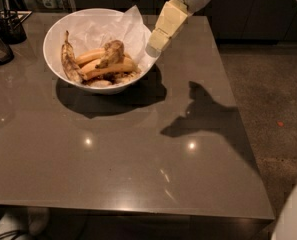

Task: Pick banana from white bowl

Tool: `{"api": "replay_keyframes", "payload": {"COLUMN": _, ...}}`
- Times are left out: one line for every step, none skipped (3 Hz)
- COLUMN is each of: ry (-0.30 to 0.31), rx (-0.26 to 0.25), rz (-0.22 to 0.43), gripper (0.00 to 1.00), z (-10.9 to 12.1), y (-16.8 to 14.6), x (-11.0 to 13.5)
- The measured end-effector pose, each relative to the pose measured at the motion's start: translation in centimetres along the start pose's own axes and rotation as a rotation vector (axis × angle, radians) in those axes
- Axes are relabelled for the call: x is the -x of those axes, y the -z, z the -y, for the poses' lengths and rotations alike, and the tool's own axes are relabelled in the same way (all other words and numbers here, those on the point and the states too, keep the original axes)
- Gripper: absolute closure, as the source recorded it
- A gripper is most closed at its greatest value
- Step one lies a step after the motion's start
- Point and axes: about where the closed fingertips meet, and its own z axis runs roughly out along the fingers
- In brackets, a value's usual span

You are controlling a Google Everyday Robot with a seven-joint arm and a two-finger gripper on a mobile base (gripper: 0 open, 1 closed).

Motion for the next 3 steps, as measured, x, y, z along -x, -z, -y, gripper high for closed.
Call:
{"api": "replay_keyframes", "payload": {"ry": -0.118, "rx": 0.097, "rz": 0.022, "gripper": 0.00, "z": 0.5, "y": -2.6, "x": 1.4}}
{"api": "replay_keyframes", "payload": {"ry": -0.165, "rx": 0.179, "rz": 0.096, "gripper": 0.00, "z": 0.7, "y": -3.7, "x": 2.3}}
{"api": "replay_keyframes", "payload": {"ry": -0.187, "rx": 0.166, "rz": 0.119, "gripper": 0.00, "z": 0.3, "y": -3.2, "x": 2.7}}
